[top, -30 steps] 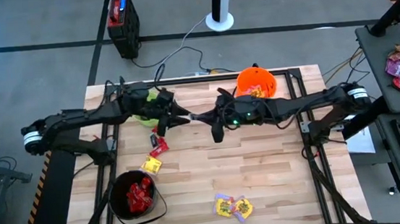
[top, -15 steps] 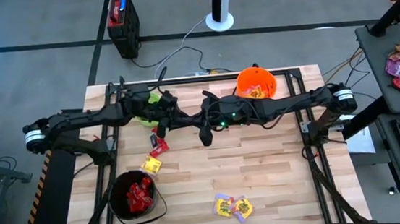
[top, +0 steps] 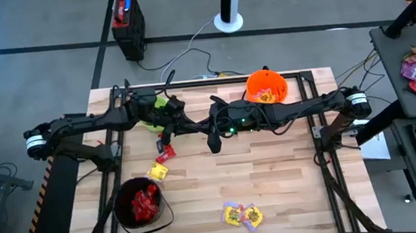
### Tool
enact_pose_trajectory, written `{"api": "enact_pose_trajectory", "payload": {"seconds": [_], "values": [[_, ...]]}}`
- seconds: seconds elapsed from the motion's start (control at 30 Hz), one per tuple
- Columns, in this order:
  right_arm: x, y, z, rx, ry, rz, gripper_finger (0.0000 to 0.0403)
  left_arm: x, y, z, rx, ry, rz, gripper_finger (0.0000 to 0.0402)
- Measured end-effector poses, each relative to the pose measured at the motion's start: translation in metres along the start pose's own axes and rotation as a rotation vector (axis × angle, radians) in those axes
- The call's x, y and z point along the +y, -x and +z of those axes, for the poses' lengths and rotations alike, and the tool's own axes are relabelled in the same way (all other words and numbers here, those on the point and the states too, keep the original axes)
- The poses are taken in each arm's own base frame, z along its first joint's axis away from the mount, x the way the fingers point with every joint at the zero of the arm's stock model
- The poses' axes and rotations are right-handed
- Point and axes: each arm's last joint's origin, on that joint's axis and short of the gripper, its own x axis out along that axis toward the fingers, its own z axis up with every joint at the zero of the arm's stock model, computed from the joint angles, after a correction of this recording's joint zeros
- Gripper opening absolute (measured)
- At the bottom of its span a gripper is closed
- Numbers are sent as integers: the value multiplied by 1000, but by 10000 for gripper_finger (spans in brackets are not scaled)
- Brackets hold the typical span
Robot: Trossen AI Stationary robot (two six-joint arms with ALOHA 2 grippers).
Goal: Sort candy by brand, put in halloween buckets
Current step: Put the brown candy into the green bucket
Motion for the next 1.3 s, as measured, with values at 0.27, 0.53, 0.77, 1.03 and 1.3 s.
{"api": "enact_pose_trajectory", "payload": {"seconds": [0.27, 0.53, 0.77, 1.03, 1.3], "values": [[-1, 0, 0, -3, 7, -4, 28, 0, 0, 1, 0, 17, -3, 58], [-3, 0, 2, -11, 1, -7, 28, -5, 1, 9, 46, 61, -3, 58], [-5, 0, 4, -19, 3, -13, 29, -9, 2, 18, 62, 38, 28, 57], [-10, 0, 6, -15, -87, 5, 56, -14, 6, 28, 134, 1, 74, 51], [-16, 0, 7, 0, -133, 8, 65, -12, 9, 27, 164, 19, 101, 6]]}}
